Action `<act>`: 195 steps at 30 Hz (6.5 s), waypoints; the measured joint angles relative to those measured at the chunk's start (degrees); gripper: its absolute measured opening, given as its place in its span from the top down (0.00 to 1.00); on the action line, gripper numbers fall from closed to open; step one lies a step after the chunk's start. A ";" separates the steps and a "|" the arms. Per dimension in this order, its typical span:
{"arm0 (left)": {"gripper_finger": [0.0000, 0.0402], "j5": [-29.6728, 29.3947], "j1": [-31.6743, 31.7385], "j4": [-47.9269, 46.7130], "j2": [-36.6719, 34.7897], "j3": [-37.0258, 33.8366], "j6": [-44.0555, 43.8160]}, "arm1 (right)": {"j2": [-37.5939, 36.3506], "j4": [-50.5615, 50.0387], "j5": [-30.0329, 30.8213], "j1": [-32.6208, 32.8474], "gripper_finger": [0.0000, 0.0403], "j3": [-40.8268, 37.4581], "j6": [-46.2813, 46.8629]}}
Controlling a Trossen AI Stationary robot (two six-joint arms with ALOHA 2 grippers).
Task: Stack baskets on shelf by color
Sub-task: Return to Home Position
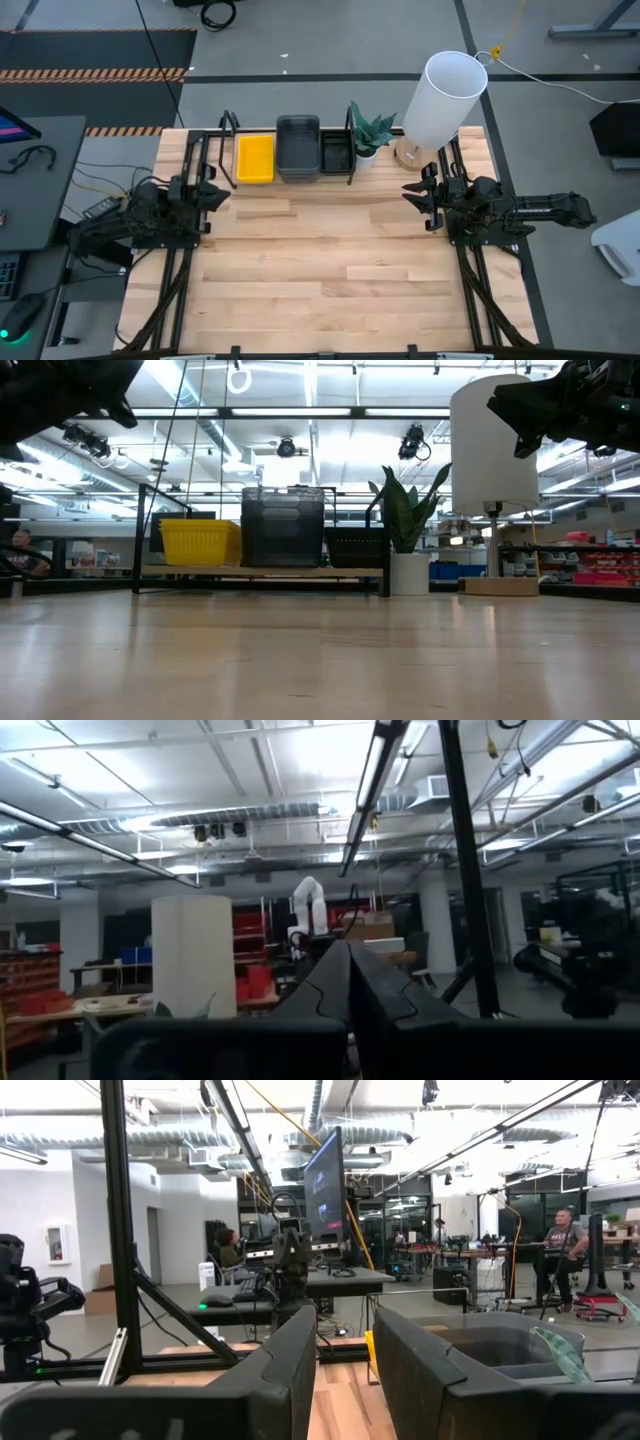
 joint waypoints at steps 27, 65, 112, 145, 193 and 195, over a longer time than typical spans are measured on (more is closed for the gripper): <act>0.97 -9.73 -9.72 -28.31 1.31 0.00 -3.89 | -0.02 0.01 0.01 -0.01 0.73 0.00 0.01; 0.91 -10.76 -9.70 -26.63 1.90 0.00 -0.73 | -0.02 0.01 0.00 -0.01 0.73 0.00 0.01; 0.94 -10.76 -9.68 -26.63 1.90 0.00 -0.77 | -0.02 0.01 0.00 -0.01 0.73 0.00 0.01; 0.93 -10.76 -9.68 -26.63 1.90 0.00 -0.76 | -0.02 0.01 0.00 -0.01 0.73 0.00 0.01; 0.91 -10.78 -9.68 -26.63 1.92 -0.02 -0.77 | -0.01 0.00 0.00 -0.01 0.73 0.00 0.01; 0.91 -10.77 -9.68 -26.63 1.91 0.00 -0.75 | -0.02 -0.01 0.00 -0.01 0.73 0.00 0.00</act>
